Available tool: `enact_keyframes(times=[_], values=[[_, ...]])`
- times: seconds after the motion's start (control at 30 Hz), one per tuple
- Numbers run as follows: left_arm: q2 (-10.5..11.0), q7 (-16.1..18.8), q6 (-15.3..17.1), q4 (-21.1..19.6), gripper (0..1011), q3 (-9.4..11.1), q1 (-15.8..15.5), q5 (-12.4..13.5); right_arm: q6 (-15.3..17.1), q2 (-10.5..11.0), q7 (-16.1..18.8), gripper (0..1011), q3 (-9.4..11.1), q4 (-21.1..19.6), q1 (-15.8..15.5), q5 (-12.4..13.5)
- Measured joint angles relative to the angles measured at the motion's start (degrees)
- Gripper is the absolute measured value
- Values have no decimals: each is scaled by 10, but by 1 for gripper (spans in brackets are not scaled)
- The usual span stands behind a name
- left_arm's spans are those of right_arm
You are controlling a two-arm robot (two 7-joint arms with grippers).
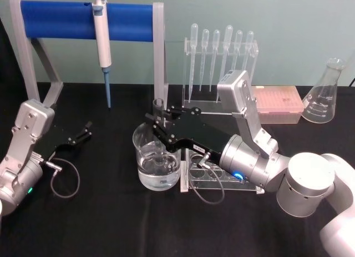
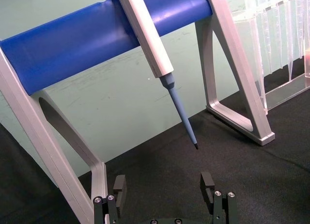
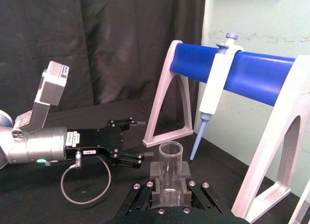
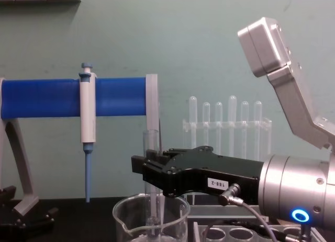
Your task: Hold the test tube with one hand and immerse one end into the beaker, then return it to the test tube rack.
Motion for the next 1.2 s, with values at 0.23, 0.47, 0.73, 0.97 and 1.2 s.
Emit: enact_keyframes(times=[0.23, 0.47, 0.73, 0.97, 1.2], values=[[0, 0, 0, 0, 1000, 0, 0, 0, 0, 0, 0, 226, 0, 0, 0, 0], [0, 0, 0, 0, 1000, 0, 0, 0, 0, 0, 0, 226, 0, 0, 0, 0], [0, 0, 0, 0, 1000, 0, 0, 0, 0, 0, 0, 226, 0, 0, 0, 0], [0, 0, 0, 0, 1000, 0, 0, 0, 0, 0, 0, 226, 0, 0, 0, 0], [0, 0, 0, 0, 1000, 0, 0, 0, 0, 0, 0, 226, 0, 0, 0, 0]])
